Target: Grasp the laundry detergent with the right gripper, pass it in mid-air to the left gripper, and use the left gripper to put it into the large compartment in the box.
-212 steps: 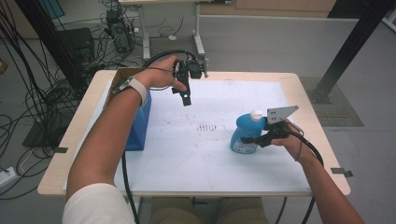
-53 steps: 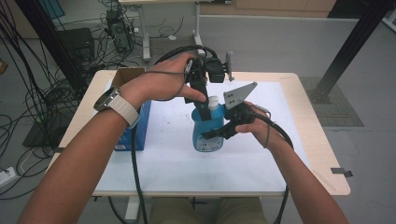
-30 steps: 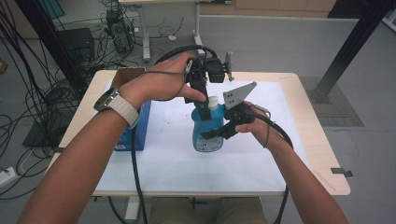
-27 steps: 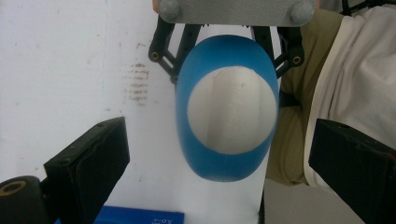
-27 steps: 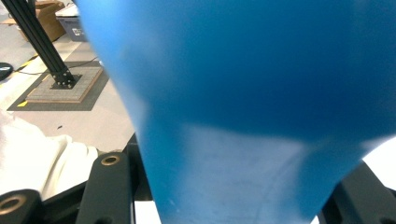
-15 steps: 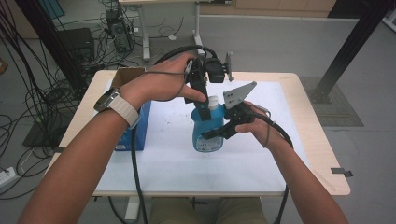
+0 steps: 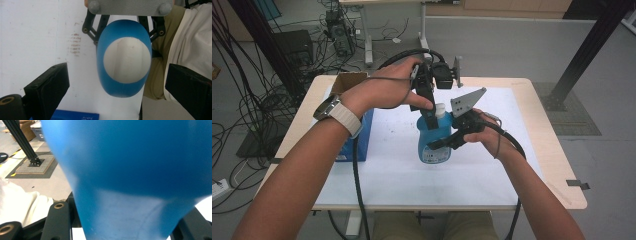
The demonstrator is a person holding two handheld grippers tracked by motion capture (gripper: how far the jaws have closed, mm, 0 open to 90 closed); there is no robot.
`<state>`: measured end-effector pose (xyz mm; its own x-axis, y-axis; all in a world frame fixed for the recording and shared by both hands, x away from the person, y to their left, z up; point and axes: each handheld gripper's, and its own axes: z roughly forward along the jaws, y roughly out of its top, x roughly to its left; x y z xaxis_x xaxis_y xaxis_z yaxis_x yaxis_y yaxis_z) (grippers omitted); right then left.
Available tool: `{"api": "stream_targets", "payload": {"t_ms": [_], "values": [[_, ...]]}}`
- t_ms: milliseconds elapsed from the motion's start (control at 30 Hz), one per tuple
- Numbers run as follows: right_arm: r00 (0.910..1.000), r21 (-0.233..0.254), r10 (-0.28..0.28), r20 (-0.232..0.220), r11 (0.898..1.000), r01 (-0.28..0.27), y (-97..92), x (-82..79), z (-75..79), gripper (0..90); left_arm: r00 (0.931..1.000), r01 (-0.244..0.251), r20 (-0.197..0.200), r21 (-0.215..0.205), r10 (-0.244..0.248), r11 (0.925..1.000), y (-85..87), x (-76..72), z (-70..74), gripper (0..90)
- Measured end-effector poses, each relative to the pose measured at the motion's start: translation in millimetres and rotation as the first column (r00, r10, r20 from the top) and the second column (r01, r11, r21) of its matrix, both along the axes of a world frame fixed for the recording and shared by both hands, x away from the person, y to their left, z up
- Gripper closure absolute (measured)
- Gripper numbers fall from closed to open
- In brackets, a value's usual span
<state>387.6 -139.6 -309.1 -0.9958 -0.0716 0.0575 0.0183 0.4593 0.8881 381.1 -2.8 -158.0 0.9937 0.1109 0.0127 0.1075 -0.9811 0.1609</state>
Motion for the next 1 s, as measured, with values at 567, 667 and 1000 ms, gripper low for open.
{"api": "stream_targets", "payload": {"t_ms": [567,667,1000], "values": [[1.0000,0.000,0.003,-0.006,1.000,-0.003,-0.3,-0.6,0.5,43.2,1.0000,-0.002,-0.003,-0.002,0.002,1.0000,-0.3,-0.5,-1.6,5.7],[1.0000,-0.003,0.004,-0.007,1.000,-0.004,0.1,-0.5,0.1,43.2,1.0000,-0.002,-0.003,-0.002,0.002,1.0000,-0.2,-0.2,-1.4,5.7],[1.0000,-0.006,0.004,-0.008,1.000,-0.004,0.4,-0.2,0.1,43.2,1.0000,-0.004,-0.003,-0.002,0.004,1.0000,0.2,-0.3,-2.1,5.7]]}}
